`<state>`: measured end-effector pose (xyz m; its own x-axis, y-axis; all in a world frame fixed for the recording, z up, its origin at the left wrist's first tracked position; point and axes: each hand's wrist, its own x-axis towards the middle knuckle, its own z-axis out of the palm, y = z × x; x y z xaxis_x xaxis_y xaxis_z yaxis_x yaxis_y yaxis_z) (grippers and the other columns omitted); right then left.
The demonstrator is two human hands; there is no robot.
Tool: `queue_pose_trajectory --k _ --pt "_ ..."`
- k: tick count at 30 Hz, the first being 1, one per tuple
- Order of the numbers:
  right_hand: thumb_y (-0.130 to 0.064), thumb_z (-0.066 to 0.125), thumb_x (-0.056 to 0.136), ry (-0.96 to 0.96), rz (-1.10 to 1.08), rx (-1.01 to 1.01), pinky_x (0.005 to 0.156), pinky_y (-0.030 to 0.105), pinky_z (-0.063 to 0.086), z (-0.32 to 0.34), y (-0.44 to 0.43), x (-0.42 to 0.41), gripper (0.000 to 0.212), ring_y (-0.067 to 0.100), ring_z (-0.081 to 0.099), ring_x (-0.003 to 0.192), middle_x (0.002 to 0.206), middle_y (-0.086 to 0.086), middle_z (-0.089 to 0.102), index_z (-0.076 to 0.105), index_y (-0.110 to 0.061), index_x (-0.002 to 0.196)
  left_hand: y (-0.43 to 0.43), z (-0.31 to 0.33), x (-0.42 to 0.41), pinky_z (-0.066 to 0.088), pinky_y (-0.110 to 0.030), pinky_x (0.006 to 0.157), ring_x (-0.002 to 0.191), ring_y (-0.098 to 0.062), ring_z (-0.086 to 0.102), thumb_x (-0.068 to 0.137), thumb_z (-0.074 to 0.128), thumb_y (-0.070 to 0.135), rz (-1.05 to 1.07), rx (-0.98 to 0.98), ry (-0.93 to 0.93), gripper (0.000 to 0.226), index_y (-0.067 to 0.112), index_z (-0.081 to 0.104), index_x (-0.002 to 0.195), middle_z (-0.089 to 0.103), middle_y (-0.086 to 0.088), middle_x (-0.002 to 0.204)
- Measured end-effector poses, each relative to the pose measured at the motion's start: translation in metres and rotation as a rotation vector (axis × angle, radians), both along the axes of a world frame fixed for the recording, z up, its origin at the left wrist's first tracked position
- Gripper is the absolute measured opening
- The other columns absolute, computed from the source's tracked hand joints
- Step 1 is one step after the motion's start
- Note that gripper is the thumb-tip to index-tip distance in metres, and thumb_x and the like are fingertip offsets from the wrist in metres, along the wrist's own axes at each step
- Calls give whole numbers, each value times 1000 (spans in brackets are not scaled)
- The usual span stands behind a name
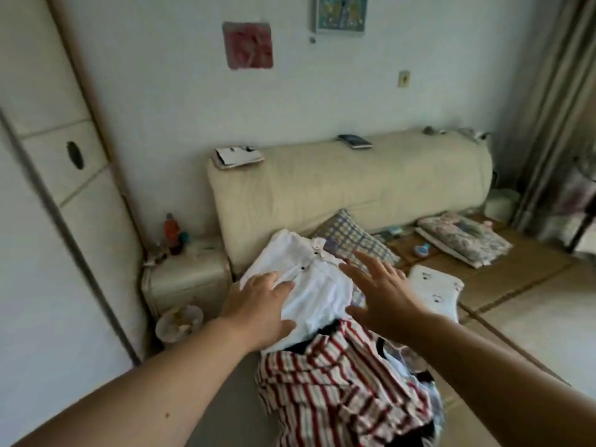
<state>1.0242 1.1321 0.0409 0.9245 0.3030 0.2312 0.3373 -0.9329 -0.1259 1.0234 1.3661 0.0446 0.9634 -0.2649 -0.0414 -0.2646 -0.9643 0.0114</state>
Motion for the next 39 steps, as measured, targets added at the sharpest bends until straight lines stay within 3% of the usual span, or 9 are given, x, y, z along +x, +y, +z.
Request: queue_pose_trajectory --k 4,9,15,27,33,36,39 --pt "-52 59 79 162 -200 48 108 42 28 -53 -87 -23 67 25 30 136 154 1 21 34 -41 139 -78 -67 10 26 -48 111 141 -24 21 78 48 64 -42 -133 200 76 37 24 145 18 1 156" --pt "-53 60 81 358 -424 50 110 50 27 -113 -150 -56 73 27 27 139 157 1 11 23 -43 143 -150 -117 15 28 -41 112 140 -21 23 78 54 55 -158 -224 323 72 35 30 144 22 1 155" --pt "-53 59 82 512 -596 120 111 51 24 -176 -168 -73 76 26 25 140 158 2 9 17 -44 144 -190 -170 43 30 -41 111 138 -22 28 83 49 49 -299 -178 383 70 31 26 146 28 -1 152" --pt "-48 58 84 689 -918 319 112 50 26 -281 -156 39 77 24 25 141 157 1 15 13 -43 146 -201 -282 208 25 -37 112 138 -21 27 77 51 54 -424 -47 533 74 35 27 145 28 3 152" --pt "-49 61 81 718 -1022 505 104 44 41 -340 -169 87 81 18 41 127 147 -3 34 14 -39 146 -225 -347 252 30 -36 110 133 -21 33 78 51 49 -461 -63 623 70 32 31 143 36 1 146" --pt "-48 62 82 713 -1041 572 100 38 45 -398 -182 114 82 17 45 124 145 -2 38 14 -37 147 -249 -398 270 30 -35 111 134 -19 32 80 53 48 -479 -95 670 70 31 31 144 34 2 147" --pt "-48 63 82 692 -1063 647 109 36 37 -462 -195 141 86 19 37 134 152 -2 29 12 -29 149 -278 -449 294 30 -31 110 134 -19 33 81 53 45 -499 -134 664 66 29 34 143 36 1 146"
